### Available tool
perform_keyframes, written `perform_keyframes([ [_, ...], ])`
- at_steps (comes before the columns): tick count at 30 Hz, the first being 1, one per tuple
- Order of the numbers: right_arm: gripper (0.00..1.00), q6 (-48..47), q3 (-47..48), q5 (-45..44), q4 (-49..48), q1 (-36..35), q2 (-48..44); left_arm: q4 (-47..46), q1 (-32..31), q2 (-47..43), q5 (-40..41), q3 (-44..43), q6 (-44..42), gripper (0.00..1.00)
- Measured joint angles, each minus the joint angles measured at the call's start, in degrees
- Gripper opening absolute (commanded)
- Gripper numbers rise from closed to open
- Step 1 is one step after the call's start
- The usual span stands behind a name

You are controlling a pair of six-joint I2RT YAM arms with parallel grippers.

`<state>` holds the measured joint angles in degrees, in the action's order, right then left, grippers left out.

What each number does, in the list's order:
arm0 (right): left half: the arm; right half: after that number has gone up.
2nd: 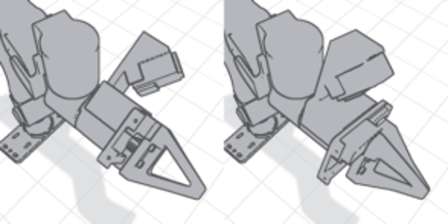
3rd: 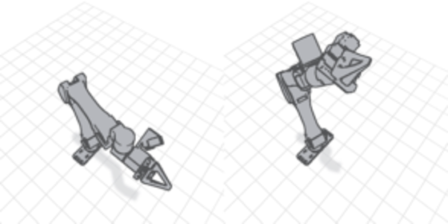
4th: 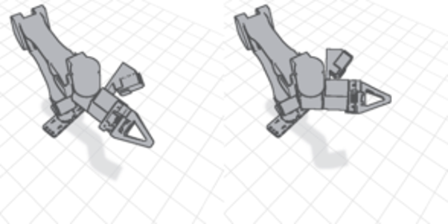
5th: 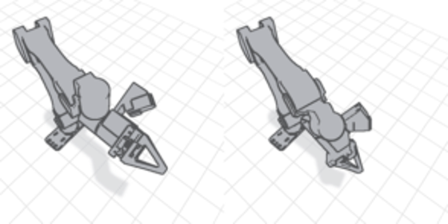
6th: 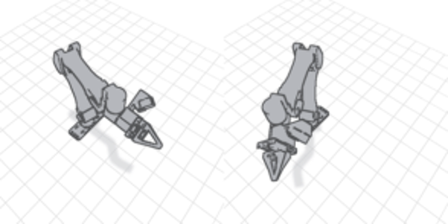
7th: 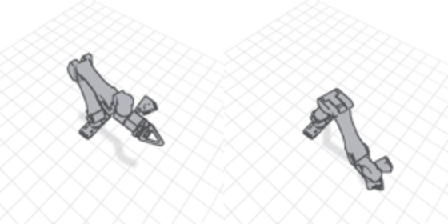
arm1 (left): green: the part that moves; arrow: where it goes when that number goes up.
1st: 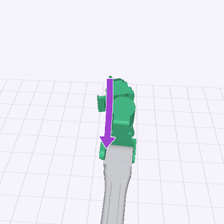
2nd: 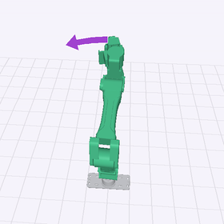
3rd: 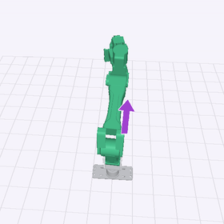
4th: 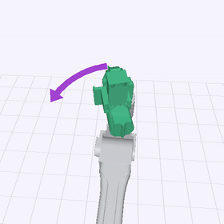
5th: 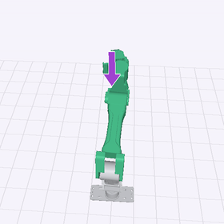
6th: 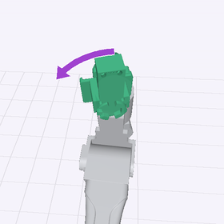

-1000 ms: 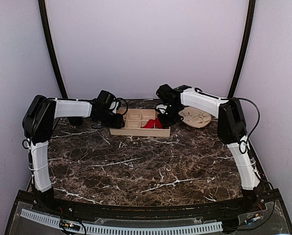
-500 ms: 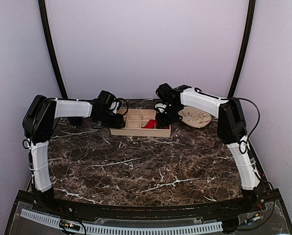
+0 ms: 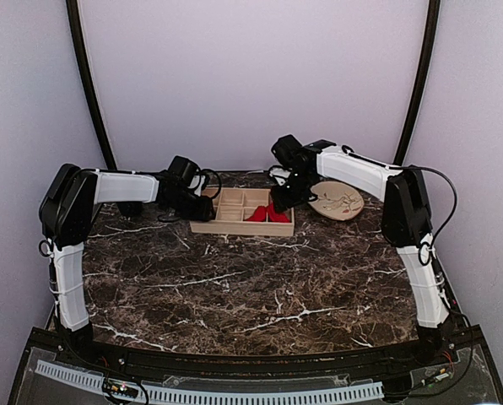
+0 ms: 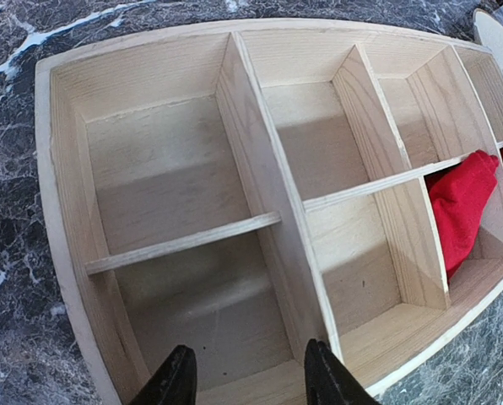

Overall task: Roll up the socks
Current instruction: Adjust the sock in the storage box.

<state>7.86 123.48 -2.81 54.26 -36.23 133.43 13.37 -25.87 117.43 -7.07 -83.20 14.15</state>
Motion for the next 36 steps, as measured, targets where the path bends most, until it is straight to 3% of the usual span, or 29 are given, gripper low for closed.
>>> perform_keyframes([
  [5, 0.29, 0.17, 0.55, 0.42, -0.42, 0.02, 0.04, -0.02, 0.00, 0.02, -0.02, -0.02, 0.00, 0.45],
  [36, 0.28, -0.11, 5.55, 3.67, -1.51, 0.57, 8.15, -0.42, 0.00, 0.87, -0.83, -0.70, 0.00, 0.44],
])
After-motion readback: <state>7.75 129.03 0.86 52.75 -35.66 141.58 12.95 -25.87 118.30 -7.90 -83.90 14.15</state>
